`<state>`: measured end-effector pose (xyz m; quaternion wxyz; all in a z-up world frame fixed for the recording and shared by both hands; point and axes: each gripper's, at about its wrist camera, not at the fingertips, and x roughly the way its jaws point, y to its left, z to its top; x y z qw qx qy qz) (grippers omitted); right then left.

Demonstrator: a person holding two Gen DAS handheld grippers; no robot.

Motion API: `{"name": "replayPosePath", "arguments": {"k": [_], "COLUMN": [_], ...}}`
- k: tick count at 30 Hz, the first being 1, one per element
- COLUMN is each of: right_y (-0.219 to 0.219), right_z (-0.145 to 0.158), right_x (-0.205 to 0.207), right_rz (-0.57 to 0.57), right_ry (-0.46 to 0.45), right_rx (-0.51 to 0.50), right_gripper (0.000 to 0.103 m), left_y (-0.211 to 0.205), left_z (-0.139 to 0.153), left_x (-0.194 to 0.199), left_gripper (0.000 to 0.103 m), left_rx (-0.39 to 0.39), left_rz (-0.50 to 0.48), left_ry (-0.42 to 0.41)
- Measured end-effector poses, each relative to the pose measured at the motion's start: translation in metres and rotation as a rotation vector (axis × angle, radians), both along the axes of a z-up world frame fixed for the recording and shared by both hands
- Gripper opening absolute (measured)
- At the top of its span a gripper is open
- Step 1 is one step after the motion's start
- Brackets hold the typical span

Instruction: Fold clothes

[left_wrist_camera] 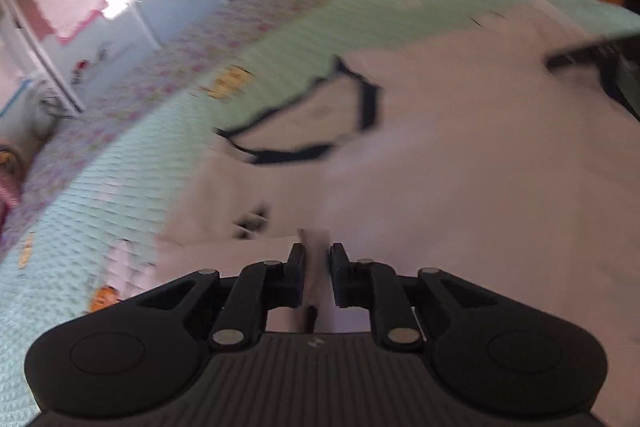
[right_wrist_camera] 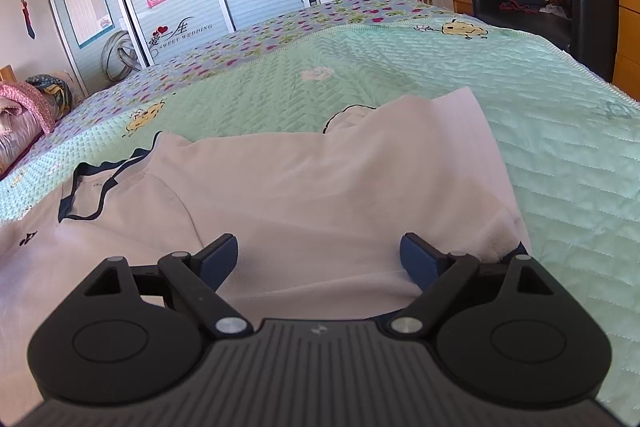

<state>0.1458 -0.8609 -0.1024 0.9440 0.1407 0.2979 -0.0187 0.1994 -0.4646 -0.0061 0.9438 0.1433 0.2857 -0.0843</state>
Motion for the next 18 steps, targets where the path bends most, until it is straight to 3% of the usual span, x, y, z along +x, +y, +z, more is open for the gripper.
{"name": "replayPosePath", "arguments": {"k": [3, 6, 9, 11, 14, 16, 18], "right_y": [0.0, 0.0, 0.0, 0.0, -0.001, -0.003, -0.003], "right_z": [0.0, 0.0, 0.0, 0.0, 0.0, 0.0, 0.0], "right_x": [-0.001, -0.001, -0.001, -0.001, -0.001, -0.001, -0.001], "right_rz": [0.0, 0.0, -0.001, 0.0, 0.0, 0.001, 0.001], "right_ry": [-0.002, -0.002, -0.002, -0.003, -0.005, -0.007, -0.008], "right_rx": [0.007, 0.009, 0.01, 0.012, 0.019, 0.026, 0.029], "right_gripper": [0.09, 0.09, 0.09, 0.09, 0.091, 0.091, 0.091], "left_y": [0.012, 0.023, 0.035, 0.045, 0.065, 0.065, 0.059], "left_z": [-0.004, -0.009, -0.013, -0.016, -0.027, -0.037, -0.043], "left_x": [-0.008, -0.016, -0.024, -0.026, -0.012, -0.011, -0.013], "left_gripper": [0.018, 0.037, 0.049, 0.05, 0.049, 0.049, 0.048], "left_rx": [-0.094, -0.187, -0.281, -0.36, -0.565, -0.638, -0.664], "left_rz": [0.033, 0.065, 0.098, 0.142, 0.288, 0.324, 0.337], "left_ry": [0.045, 0.091, 0.136, 0.168, 0.242, 0.294, 0.314]}}
